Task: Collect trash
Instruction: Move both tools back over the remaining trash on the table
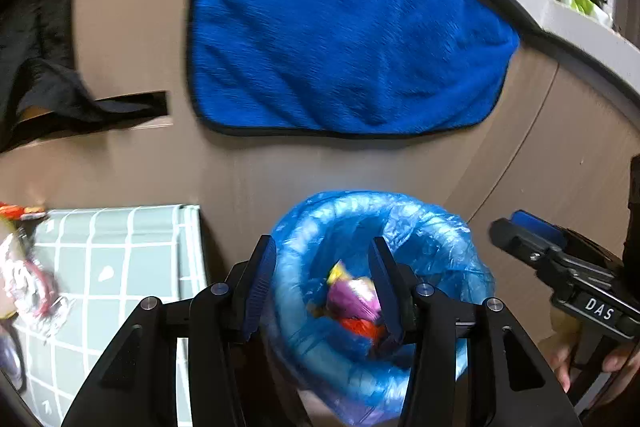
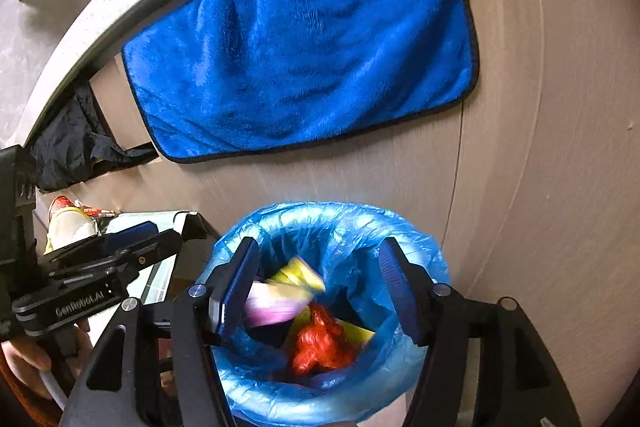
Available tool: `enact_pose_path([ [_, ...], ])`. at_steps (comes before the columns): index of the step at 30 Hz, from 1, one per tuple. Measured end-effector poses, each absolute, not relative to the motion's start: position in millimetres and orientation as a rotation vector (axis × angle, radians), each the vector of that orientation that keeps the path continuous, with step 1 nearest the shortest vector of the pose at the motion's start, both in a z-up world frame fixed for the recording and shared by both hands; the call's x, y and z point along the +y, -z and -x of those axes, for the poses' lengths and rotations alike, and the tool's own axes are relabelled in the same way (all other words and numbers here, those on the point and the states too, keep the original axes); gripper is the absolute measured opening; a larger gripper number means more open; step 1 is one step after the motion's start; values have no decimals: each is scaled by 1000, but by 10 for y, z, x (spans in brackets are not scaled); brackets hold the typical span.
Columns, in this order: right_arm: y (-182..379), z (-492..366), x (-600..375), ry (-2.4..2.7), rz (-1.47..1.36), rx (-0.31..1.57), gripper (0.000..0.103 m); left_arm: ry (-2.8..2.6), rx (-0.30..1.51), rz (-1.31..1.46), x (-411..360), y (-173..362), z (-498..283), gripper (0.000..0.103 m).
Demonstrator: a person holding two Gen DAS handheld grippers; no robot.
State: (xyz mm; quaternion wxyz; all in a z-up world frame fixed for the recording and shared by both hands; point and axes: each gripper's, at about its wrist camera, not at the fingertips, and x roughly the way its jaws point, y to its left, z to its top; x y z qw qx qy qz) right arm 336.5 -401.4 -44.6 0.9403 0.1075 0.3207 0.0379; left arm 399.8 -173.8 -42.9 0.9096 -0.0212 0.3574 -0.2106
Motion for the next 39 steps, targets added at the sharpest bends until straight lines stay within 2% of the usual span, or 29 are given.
enact_pose_path([
  [8, 225, -3181, -3870, -116, -203, 622, 60, 331, 675, 53, -1128, 194, -3567, 49],
  [14, 77, -3114, -3406, -208, -155, 588, 60, 235, 638, 43, -444, 87, -3243, 49],
  [24, 54, -3096, -2303, -384, -75, 621, 60, 5, 608, 54, 968, -6, -2723, 49],
  [31, 182, -3127, -1390, -474, 39, 712, 60, -147, 569, 104, 1946, -20, -2363, 49],
  [39, 345, -3190, -532, -562, 150, 790, 59, -215, 563, 191, 2508, 118, -2199, 49],
])
